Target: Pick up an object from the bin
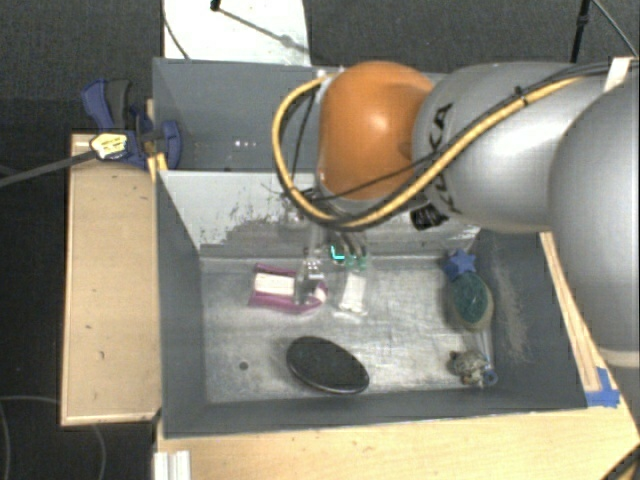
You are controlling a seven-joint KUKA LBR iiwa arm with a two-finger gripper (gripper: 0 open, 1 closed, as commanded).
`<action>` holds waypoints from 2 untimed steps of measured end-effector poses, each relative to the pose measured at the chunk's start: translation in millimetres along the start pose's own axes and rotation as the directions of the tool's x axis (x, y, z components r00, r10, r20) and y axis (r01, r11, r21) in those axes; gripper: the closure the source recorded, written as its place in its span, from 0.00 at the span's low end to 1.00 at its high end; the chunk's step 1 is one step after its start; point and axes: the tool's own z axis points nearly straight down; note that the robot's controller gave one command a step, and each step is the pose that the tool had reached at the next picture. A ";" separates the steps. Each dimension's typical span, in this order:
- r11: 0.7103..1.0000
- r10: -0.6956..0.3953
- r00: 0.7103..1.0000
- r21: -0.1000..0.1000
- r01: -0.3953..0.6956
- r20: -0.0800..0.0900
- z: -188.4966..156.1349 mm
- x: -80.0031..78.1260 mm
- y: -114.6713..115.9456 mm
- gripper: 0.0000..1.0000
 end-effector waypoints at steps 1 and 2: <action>0.986 0.165 0.986 0.001 -0.165 0.000 101.2 -0.4 -7.1 0.00; 0.986 0.168 0.986 -0.002 -0.168 0.007 97.1 -2.4 -6.4 1.00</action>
Offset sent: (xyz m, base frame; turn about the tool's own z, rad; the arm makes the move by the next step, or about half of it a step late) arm 0.0012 -0.0062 -0.0977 0.1659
